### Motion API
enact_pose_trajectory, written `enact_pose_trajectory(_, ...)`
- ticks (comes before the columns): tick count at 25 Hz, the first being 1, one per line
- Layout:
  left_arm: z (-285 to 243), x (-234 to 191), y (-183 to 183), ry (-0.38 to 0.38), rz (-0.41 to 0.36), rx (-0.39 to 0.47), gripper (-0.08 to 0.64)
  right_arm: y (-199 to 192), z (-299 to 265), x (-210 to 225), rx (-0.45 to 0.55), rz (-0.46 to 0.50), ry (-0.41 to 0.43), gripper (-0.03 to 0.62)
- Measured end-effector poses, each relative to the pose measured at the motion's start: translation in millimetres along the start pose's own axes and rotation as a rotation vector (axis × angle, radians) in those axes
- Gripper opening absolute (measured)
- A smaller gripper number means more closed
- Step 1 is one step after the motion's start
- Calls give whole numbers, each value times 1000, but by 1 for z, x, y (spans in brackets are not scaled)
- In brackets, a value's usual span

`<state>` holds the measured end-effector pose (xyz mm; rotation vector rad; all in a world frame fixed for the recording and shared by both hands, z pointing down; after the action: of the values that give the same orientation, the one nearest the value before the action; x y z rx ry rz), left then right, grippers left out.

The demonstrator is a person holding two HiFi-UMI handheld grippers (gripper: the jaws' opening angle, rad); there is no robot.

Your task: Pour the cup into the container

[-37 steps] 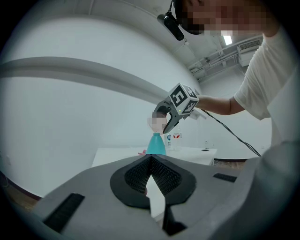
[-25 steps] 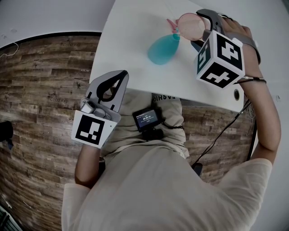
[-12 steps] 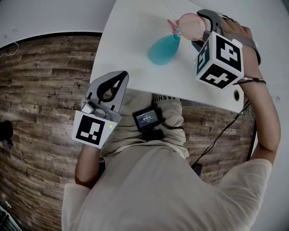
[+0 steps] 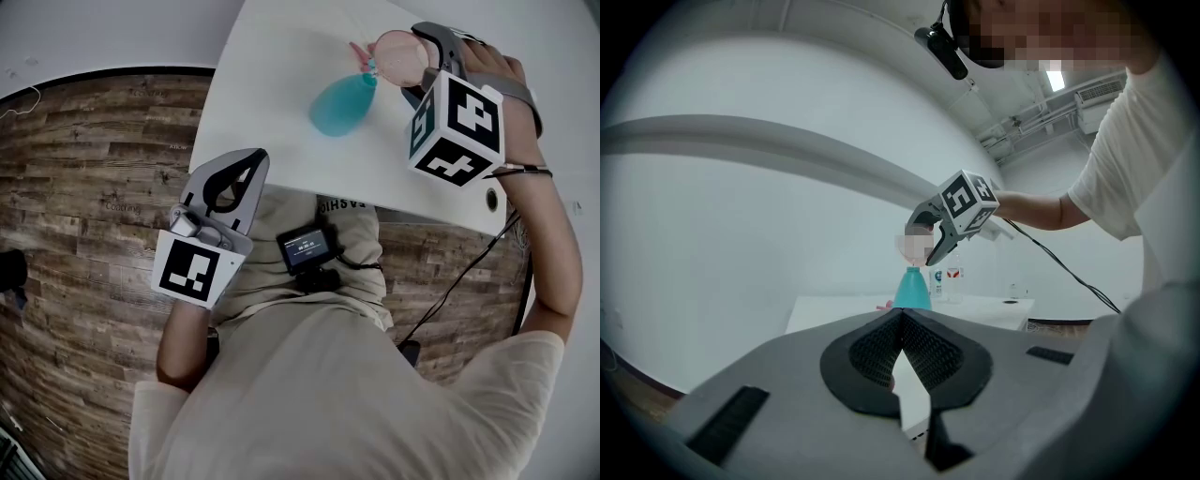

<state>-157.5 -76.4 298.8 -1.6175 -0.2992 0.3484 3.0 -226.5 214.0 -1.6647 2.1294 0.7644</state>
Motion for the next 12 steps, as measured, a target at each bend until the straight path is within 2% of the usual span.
enact_pose_trajectory(12,1,0,-1,-1,1,-2,11,2,3,0,-8,26,-31,370)
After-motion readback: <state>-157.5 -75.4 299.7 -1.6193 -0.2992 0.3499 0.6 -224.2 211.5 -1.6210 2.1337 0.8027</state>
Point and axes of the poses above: the fingertips, and each gripper's own axes: z backward along the fingers, x to its right, y out of its top, the point moved 3 cm from there along z, backward along the fingers, and after that the axes turned 14 degrees about y, right-handed, at the moved point
